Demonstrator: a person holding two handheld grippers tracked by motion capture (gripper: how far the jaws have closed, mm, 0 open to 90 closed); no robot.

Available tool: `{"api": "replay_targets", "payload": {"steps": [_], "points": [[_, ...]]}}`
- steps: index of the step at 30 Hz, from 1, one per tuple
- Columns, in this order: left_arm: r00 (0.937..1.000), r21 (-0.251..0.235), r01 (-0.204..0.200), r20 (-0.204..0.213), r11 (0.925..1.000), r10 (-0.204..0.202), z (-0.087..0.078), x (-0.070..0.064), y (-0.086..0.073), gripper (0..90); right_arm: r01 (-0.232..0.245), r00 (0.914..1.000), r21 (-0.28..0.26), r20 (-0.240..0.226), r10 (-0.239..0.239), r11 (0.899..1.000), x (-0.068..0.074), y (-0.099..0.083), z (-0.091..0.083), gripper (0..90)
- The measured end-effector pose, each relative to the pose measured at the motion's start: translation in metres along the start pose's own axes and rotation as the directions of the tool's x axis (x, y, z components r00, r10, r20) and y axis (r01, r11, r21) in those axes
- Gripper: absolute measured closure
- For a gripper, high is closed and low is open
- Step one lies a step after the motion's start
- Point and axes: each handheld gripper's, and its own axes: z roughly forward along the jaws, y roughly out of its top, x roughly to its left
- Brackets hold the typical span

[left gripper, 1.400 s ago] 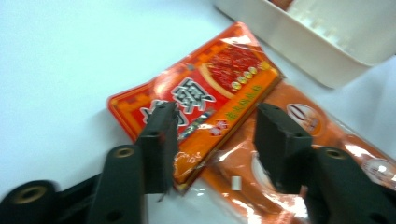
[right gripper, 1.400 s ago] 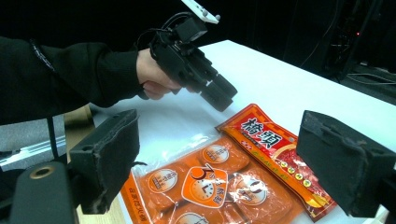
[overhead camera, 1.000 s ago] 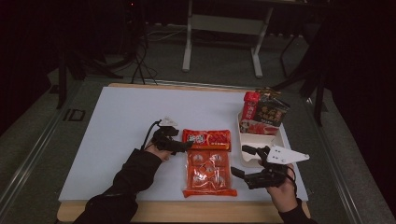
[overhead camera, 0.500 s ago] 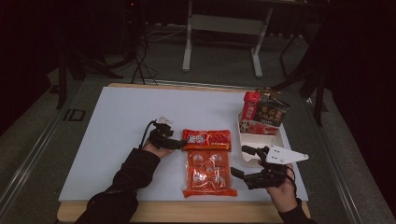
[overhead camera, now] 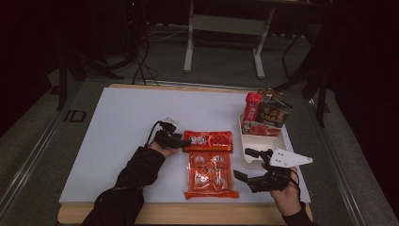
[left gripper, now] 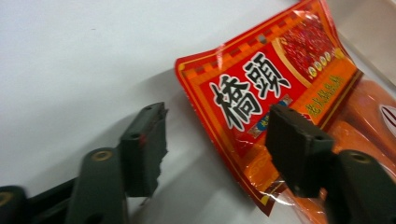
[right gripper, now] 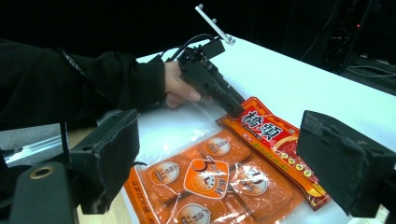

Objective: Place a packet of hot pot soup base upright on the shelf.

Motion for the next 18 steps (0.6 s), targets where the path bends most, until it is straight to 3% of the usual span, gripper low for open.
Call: {"api": "replay_targets", "payload": {"steps": [2, 4, 5, 7, 8, 12, 16, 18], "points": [[0.9998, 0.010, -0.007, 0.019, 0.9999, 0.007, 0.002, -0.002, 0.001, 43.3, -0.002, 1.0000, 0.002, -0.003, 0.002, 1.000, 0.000, 0.000, 0.001, 13.2], [0.9976, 0.028, -0.003, 0.069, 0.9996, 0.001, 0.006, -0.003, 0.003, 49.0, 0.001, 1.0000, 0.004, -0.004, -0.001, 1.000, 0.000, 0.000, 0.001, 13.2], [0.9981, 0.031, -0.018, 0.060, 0.9994, 0.016, 0.007, -0.006, 0.003, 49.0, 0.002, 1.0000, 0.004, -0.004, -0.002, 1.000, 0.000, 0.000, 0.001, 13.2], [0.9955, 0.045, -0.012, 0.094, 0.9989, 0.008, 0.010, -0.009, 0.004, 54.1, 0.000, 1.0000, 0.003, -0.006, 0.000, 1.000, 0.000, 0.000, 0.001, 13.2], [0.9966, 0.044, -0.023, 0.080, 0.9988, 0.019, 0.011, -0.011, 0.004, 54.6, 0.000, 1.0000, 0.003, -0.005, 0.000, 1.000, 0.000, 0.000, 0.001, 13.2], [0.9956, 0.049, -0.012, 0.093, 0.9987, 0.007, 0.014, -0.014, 0.005, 63.3, -0.001, 1.0000, 0.002, -0.007, 0.001, 1.000, 0.000, 0.000, 0.002, 13.2], [0.9955, 0.061, -0.029, 0.092, 0.9977, 0.023, 0.015, -0.018, 0.006, 81.1, 0.002, 1.0000, 0.003, -0.009, -0.002, 1.000, 0.001, 0.000, 0.002, 13.2], [0.9969, 0.060, -0.052, 0.062, 0.9968, 0.049, 0.013, -0.023, 0.007, 88.3, -0.003, 1.0000, -0.002, -0.008, 0.003, 1.000, 0.000, 0.000, 0.001, 13.3]]}}
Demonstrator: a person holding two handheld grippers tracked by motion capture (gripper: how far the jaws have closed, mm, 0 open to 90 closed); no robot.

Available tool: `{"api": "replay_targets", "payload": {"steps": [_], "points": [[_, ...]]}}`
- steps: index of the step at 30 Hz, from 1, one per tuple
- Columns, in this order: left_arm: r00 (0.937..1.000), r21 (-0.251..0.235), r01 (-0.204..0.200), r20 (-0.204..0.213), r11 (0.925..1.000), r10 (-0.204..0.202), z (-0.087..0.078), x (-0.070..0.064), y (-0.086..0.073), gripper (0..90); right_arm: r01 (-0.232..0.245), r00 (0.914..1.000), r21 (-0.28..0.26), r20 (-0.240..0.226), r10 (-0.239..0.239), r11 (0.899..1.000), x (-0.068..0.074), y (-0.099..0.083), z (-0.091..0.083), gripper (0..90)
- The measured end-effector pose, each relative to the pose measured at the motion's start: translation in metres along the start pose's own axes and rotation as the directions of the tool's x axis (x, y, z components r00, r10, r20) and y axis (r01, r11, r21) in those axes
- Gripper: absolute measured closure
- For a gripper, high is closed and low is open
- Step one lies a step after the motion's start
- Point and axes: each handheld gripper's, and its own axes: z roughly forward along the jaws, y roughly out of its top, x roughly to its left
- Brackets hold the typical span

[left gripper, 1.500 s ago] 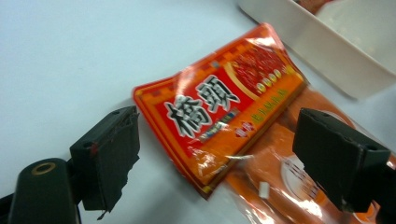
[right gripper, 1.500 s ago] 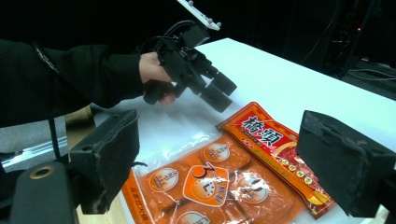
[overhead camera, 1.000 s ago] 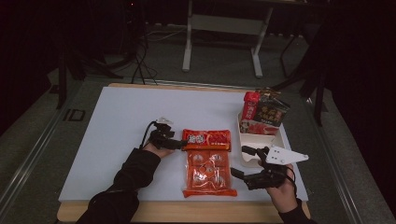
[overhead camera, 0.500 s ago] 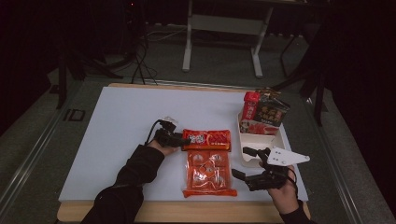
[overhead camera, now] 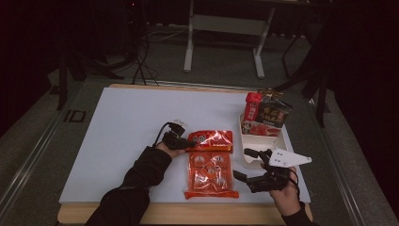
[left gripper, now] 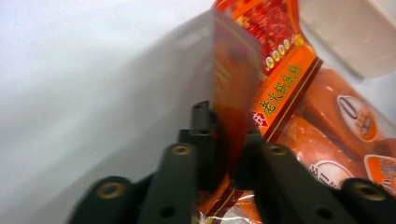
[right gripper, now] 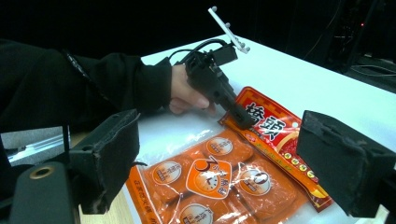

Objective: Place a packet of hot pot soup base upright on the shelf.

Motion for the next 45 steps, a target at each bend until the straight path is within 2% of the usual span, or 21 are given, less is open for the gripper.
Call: {"api": "replay_targets", "payload": {"steps": [2, 6, 10, 12, 17, 19, 21, 23, 25, 27, 31, 39, 45], "points": [[0.9999, -0.023, -0.004, -0.012, 0.9997, 0.003, -0.003, -0.003, 0.000, 88.9, 0.000, 1.0000, -0.006, 0.000, 0.000, 1.000, -0.001, 0.000, -0.001, 13.4], [1.0000, -0.066, -0.007, -0.001, 0.9978, 0.007, -0.013, -0.007, -0.001, 89.3, 0.004, 0.9999, -0.031, 0.014, -0.003, 1.000, -0.001, 0.001, -0.004, 13.6], [0.9989, -0.119, -0.045, 0.008, 0.9919, 0.046, -0.029, -0.016, 0.001, 89.4, 0.013, 0.9987, -0.050, 0.049, -0.011, 0.999, -0.003, 0.002, -0.008, 14.2], [0.9973, -0.133, -0.070, 0.013, 0.9887, 0.072, -0.038, -0.021, 0.003, 89.5, 0.044, 0.9968, -0.054, 0.070, -0.040, 0.998, -0.003, 0.003, -0.010, 14.7], [0.9932, -0.166, -0.110, 0.020, 0.9800, 0.115, -0.054, -0.033, 0.007, 89.7, 0.072, 0.9933, -0.060, 0.094, -0.066, 0.996, -0.005, 0.006, -0.013, 14.5], [0.9913, -0.182, -0.123, 0.023, 0.9755, 0.130, -0.059, -0.037, 0.008, 89.8, 0.060, 0.9942, -0.062, 0.093, -0.055, 0.996, -0.006, 0.006, -0.013, 13.6], [0.9904, -0.188, -0.126, 0.032, 0.9740, 0.134, -0.063, -0.040, 0.009, 89.8, 0.032, 0.9944, -0.039, 0.102, -0.028, 0.999, -0.006, 0.006, -0.012, 13.0], [0.9891, -0.196, -0.135, 0.030, 0.9712, 0.144, -0.066, -0.043, 0.010, 89.8, 0.007, 0.9965, -0.039, 0.084, -0.004, 0.999, -0.006, 0.005, -0.011, 11.1], [0.9885, -0.204, -0.135, 0.040, 0.9696, 0.146, -0.069, -0.045, 0.010, 89.9, 0.009, 0.9944, -0.025, 0.106, -0.006, 1.000, -0.006, 0.005, -0.009, 10.6], [0.9875, -0.208, -0.140, 0.043, 0.9682, 0.152, -0.071, -0.047, 0.010, 89.9, 0.006, 0.9954, -0.031, 0.096, -0.003, 1.000, -0.006, 0.005, -0.009, 10.2], [0.9850, -0.220, -0.150, 0.052, 0.9640, 0.165, -0.075, -0.051, 0.011, 89.9, -0.001, 0.9938, -0.017, 0.111, 0.003, 1.000, -0.007, 0.005, -0.007, 10.2], [0.9744, -0.241, -0.190, 0.073, 0.9519, 0.213, -0.088, -0.066, 0.014, 90.0, 0.000, 0.9913, -0.022, 0.132, 0.003, 1.000, -0.011, 0.011, -0.008, 10.2], [0.9641, -0.282, -0.209, 0.101, 0.9365, 0.246, -0.096, -0.077, 0.014, 90.0, -0.025, 0.9907, -0.013, 0.133, 0.027, 1.000, -0.017, 0.012, -0.005, 10.2]]}}
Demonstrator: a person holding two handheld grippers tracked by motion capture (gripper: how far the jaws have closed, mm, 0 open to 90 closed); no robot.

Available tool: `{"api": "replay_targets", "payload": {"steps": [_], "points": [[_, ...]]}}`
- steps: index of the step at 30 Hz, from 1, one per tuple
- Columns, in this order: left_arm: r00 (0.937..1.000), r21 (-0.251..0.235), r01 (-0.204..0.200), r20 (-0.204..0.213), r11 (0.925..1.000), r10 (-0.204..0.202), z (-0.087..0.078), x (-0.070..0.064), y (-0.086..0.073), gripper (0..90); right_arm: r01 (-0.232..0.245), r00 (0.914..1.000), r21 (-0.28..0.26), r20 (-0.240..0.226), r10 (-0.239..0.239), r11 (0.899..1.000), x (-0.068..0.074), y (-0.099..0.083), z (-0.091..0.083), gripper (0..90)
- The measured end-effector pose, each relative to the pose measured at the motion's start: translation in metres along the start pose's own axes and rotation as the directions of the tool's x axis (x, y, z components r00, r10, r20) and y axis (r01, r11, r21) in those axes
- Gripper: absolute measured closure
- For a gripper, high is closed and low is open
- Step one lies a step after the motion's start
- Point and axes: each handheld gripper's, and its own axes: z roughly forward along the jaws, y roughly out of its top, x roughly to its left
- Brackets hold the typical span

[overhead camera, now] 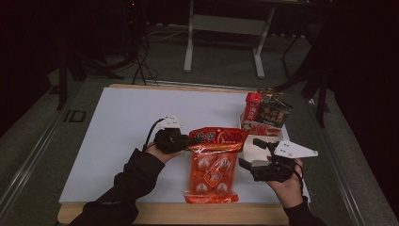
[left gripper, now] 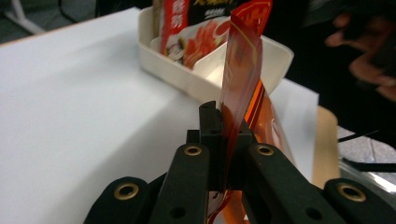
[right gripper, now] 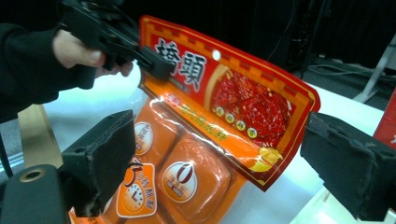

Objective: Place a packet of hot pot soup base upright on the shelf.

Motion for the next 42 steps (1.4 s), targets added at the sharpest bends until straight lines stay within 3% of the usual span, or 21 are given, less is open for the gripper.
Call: {"api": "replay_targets", "payload": {"steps": [9, 16, 19, 23, 28, 39, 42], "points": [[0.9985, -0.047, -0.027, 0.047, 0.9985, 0.030, -0.006, -0.013, 0.002, 90.0, -0.021, 0.9997, 0.044, -0.013, 0.021, 0.999, -0.006, -0.003, 0.015, 10.3], [0.9985, -0.068, -0.007, 0.054, 0.9976, 0.011, -0.008, -0.014, -0.001, 90.0, -0.023, 0.9990, 0.017, 0.039, 0.022, 1.000, -0.011, -0.002, 0.011, 10.5], [0.9977, -0.076, -0.021, 0.062, 0.9969, 0.026, -0.009, -0.017, 0.000, 90.0, -0.035, 0.9985, 0.024, 0.044, 0.034, 0.999, -0.015, -0.003, 0.012, 10.6], [0.9961, -0.091, -0.029, 0.081, 0.9954, 0.037, -0.010, -0.019, 0.000, 90.0, -0.036, 0.9993, 0.066, -0.011, 0.037, 0.997, -0.018, -0.005, 0.022, 13.8], [0.9950, -0.102, -0.029, 0.092, 0.9943, 0.038, -0.010, -0.020, -0.001, 90.0, -0.091, 0.9895, 0.080, -0.106, 0.099, 0.993, -0.026, -0.008, 0.032, 33.0], [0.9943, -0.122, -0.024, 0.100, 0.9923, 0.036, -0.010, -0.020, -0.003, 89.9, -0.076, 0.9815, 0.077, -0.170, 0.088, 0.994, -0.025, -0.010, 0.032, 69.8], [0.9946, -0.120, -0.020, 0.099, 0.9925, 0.032, -0.010, -0.020, -0.003, 89.9, -0.051, 0.9788, 0.092, -0.193, 0.068, 0.995, -0.022, -0.009, 0.032, 85.4]]}}
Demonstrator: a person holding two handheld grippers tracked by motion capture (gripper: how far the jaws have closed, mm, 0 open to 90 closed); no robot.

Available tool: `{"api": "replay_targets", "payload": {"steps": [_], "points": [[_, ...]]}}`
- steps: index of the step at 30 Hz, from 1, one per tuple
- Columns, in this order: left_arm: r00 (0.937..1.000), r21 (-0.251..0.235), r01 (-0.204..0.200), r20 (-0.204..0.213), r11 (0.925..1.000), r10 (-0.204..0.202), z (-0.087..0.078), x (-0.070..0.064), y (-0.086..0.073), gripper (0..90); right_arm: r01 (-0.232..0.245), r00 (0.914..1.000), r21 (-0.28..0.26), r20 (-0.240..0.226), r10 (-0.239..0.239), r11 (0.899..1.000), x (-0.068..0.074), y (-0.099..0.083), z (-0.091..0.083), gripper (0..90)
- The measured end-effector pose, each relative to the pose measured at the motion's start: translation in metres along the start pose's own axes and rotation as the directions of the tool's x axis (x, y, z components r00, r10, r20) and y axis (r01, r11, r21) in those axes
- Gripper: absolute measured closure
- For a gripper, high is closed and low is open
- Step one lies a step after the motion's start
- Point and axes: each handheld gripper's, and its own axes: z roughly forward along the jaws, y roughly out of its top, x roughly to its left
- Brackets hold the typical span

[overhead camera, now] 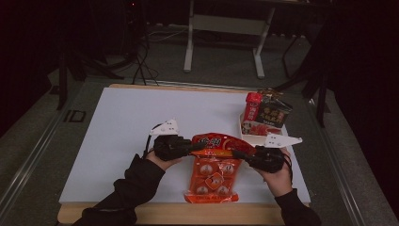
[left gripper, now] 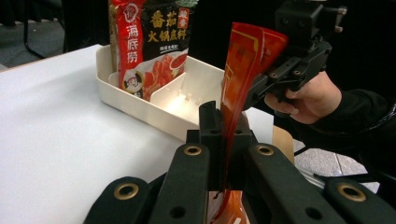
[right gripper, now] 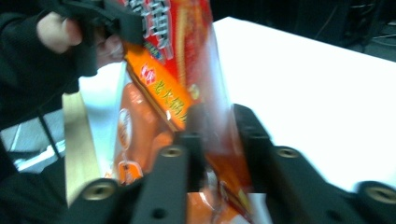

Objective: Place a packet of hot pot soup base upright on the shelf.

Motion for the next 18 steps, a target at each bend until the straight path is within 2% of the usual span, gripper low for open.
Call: {"api": "replay_targets", "payload": {"steps": [2, 6, 9, 12, 14, 18], "points": [[1.0000, 0.001, 0.001, 0.004, 1.0000, -0.001, 0.000, 0.000, 0.000, 89.9, 0.020, 0.9998, 0.020, -0.007, -0.019, 1.000, 0.002, 0.000, 0.001, 89.4], [0.9996, 0.002, 0.009, 0.027, 1.0000, -0.009, -0.003, 0.000, 0.001, 89.8, 0.021, 0.9990, 0.043, -0.041, -0.019, 0.999, 0.006, 0.006, -0.004, 90.0], [0.9996, 0.004, 0.001, 0.027, 1.0000, -0.002, -0.007, -0.003, 0.004, 89.7, 0.045, 0.9980, 0.056, -0.046, -0.043, 0.997, 0.014, 0.013, -0.009, 90.0], [0.9994, -0.010, -0.020, 0.029, 0.9998, 0.020, -0.013, -0.006, 0.007, 89.5, 0.062, 0.9964, 0.054, -0.061, -0.059, 0.997, 0.024, 0.019, -0.013, 90.0], [0.9985, -0.025, -0.023, 0.049, 0.9994, 0.024, -0.018, -0.006, 0.009, 89.3, 0.054, 0.9950, 0.043, -0.086, -0.051, 0.998, 0.029, 0.024, -0.015, 90.0], [0.9959, -0.048, -0.031, 0.084, 0.9984, 0.035, -0.028, -0.006, 0.012, 85.6, 0.088, 0.9920, 0.031, -0.093, -0.085, 0.996, 0.042, 0.035, -0.018, 90.0]]}}
